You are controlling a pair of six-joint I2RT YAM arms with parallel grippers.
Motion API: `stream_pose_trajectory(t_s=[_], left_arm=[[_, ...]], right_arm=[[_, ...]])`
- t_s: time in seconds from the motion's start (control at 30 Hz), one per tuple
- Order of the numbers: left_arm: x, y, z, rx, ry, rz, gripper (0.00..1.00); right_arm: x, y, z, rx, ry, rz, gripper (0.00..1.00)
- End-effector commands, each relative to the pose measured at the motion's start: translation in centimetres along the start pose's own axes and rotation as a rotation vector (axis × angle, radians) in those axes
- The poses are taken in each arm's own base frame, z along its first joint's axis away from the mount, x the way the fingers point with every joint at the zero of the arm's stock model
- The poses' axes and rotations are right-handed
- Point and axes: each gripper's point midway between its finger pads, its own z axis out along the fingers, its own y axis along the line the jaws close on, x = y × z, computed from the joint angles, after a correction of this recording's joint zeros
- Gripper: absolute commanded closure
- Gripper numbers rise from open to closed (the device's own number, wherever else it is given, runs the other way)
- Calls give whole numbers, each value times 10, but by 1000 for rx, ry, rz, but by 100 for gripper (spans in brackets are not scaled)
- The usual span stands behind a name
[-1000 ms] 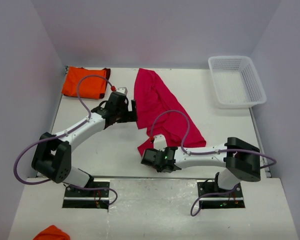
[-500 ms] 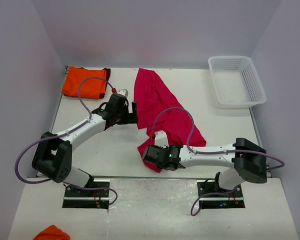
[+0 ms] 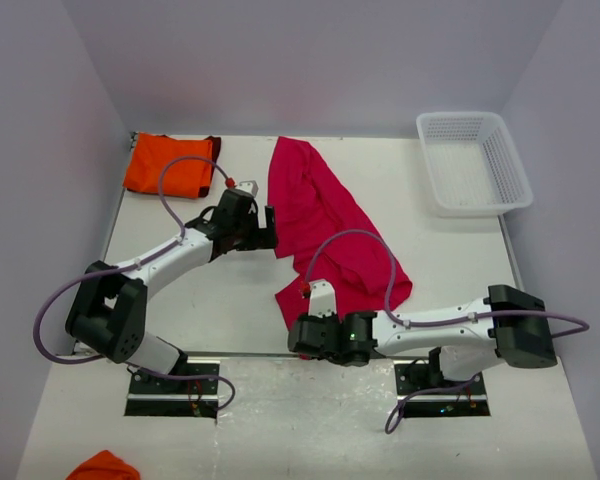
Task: Fold and stack the t-shirts
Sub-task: Flatten out the tshirt
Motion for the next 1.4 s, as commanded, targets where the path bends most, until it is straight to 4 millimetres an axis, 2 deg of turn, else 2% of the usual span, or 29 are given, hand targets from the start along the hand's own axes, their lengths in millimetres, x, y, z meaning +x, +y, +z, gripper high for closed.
stream_pose_trajectory(t_s=[0.0, 0.03, 0.07, 0.17, 0.33, 0.4, 0.57, 0.73, 0.87, 1.03, 1.1, 1.23, 1.37], left_arm=[[-9, -3, -2, 27, -34, 7, 0], [-8, -3, -1, 28, -31, 7, 0], [-8, -3, -1, 28, -29, 7, 0], [-8, -4, -2, 32, -33, 7, 0], [-8, -6, 0, 42, -29, 4, 0], [-6, -7, 4, 43, -20, 12, 0], [6, -23, 12, 68, 19, 46, 3], [18, -27, 27, -18, 32, 89, 9], [29, -32, 39, -62, 46, 112, 21], [24, -25, 47, -125, 36, 118, 28], [20, -18, 49, -170, 26, 130, 35], [13, -18, 52, -198, 23, 144, 38], [19, -17, 63, -209, 53, 151, 38]], right_arm=[[3, 12, -4, -76, -45, 130, 60], [16, 8, 2, -85, -9, 120, 60], [19, 4, 5, -61, -2, 127, 60], [26, -7, 16, 42, 11, 93, 63], [40, -9, 29, 56, 40, 85, 64], [38, -10, 30, 59, 26, 99, 64], [29, -17, 20, 72, -6, 116, 63], [12, -21, 3, 40, -57, 156, 62], [4, -35, -10, 48, -92, 189, 62], [0, -45, -20, 39, -107, 215, 63], [1, -47, -23, 42, -109, 215, 63], [2, -48, -26, 43, -112, 218, 63], [-1, -47, -31, 42, -124, 222, 63]])
